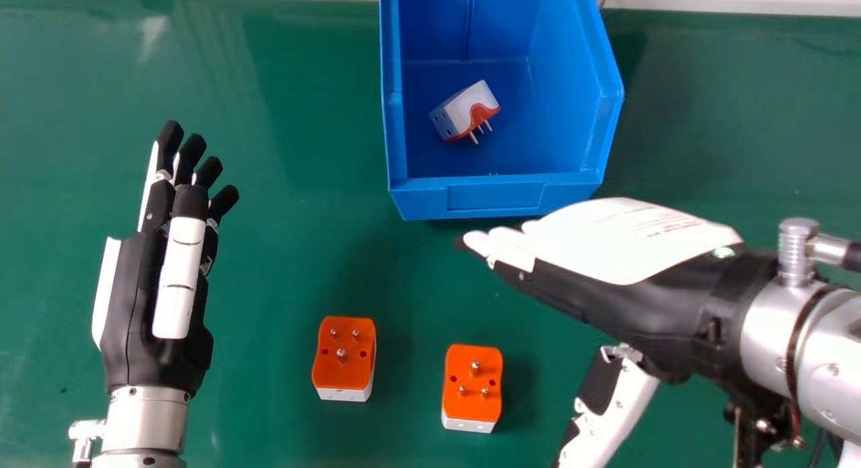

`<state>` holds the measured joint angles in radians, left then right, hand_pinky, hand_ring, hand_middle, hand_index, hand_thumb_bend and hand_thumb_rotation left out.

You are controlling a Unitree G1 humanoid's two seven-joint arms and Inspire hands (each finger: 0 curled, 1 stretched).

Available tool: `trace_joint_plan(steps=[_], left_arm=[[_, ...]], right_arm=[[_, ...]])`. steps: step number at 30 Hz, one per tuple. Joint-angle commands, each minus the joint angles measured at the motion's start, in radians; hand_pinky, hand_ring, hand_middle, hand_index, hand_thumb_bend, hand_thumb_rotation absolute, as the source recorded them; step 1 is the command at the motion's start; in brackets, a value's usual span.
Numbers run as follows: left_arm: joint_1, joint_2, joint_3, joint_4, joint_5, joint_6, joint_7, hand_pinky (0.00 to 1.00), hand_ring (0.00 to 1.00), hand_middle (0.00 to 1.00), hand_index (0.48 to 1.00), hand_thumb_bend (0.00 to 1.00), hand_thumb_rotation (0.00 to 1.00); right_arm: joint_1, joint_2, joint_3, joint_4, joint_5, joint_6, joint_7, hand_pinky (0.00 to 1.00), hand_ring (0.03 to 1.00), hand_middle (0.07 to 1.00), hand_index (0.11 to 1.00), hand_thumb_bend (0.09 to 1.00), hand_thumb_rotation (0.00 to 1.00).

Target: Pick all objects and put in blue box

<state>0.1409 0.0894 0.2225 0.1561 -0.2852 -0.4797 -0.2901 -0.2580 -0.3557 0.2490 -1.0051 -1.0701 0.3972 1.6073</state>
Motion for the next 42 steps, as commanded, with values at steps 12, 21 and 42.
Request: trace_joint_plan(steps=[12,21,42], left_arm=[[-0.008,0.017,0.009,0.007,-0.007,-0.029,-0.022,0.94,0.96,0.99,0.979,0.77,0.81],[-0.001,0.022,0.007,-0.010,-0.002,-0.015,-0.020,0.94,0.97,0.99,0.982,0.77,0.82],[-0.014,0.026,0.011,-0.013,-0.017,0.006,-0.021,0.94,0.97,0.99,0.987,0.78,0.81]], right_arm=[[0.099,0.162,0.172,0.035,-0.220,-0.142,-0.074,0.72,0.913,0.941,0.950,0.944,0.39],[0.155,0.220,0.234,0.140,-0.318,-0.249,-0.172,0.71,0.903,0.930,0.933,0.921,0.37],[0.198,0.241,0.238,0.251,-0.440,-0.320,-0.300,0.68,0.868,0.911,0.863,0.910,0.24]])
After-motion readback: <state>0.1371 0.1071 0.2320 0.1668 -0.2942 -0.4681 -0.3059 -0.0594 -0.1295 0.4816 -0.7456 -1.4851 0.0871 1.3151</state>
